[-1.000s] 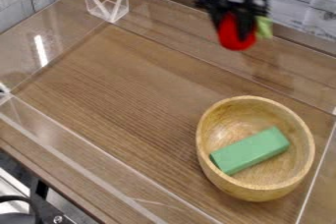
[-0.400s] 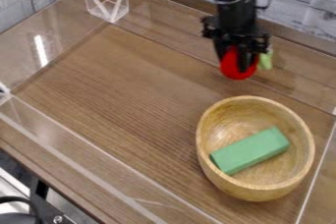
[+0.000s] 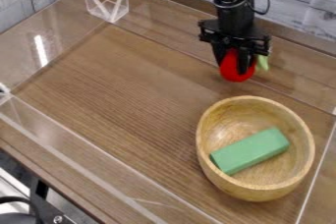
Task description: Move the red fruit to the right side of the table
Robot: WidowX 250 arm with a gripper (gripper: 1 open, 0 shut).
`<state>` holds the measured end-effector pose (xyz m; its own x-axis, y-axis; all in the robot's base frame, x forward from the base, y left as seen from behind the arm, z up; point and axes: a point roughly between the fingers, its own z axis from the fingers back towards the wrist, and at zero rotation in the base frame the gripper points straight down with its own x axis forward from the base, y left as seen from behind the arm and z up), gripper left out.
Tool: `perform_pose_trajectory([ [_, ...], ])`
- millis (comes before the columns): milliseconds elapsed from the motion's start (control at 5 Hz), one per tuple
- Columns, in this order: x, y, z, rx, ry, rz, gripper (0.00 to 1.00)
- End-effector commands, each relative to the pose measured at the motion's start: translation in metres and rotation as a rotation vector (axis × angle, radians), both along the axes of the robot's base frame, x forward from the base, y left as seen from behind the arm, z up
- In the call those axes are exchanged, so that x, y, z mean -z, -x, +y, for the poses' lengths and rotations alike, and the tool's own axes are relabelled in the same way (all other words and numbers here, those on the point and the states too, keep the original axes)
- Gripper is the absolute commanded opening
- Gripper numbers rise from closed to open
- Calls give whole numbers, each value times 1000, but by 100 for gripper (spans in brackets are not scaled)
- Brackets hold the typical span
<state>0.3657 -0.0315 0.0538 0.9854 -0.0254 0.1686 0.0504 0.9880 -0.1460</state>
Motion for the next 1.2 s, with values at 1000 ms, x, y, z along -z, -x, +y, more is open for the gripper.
perform_pose_trajectory([
  [1000,-62,-9,16,-161,-11,-116,0],
])
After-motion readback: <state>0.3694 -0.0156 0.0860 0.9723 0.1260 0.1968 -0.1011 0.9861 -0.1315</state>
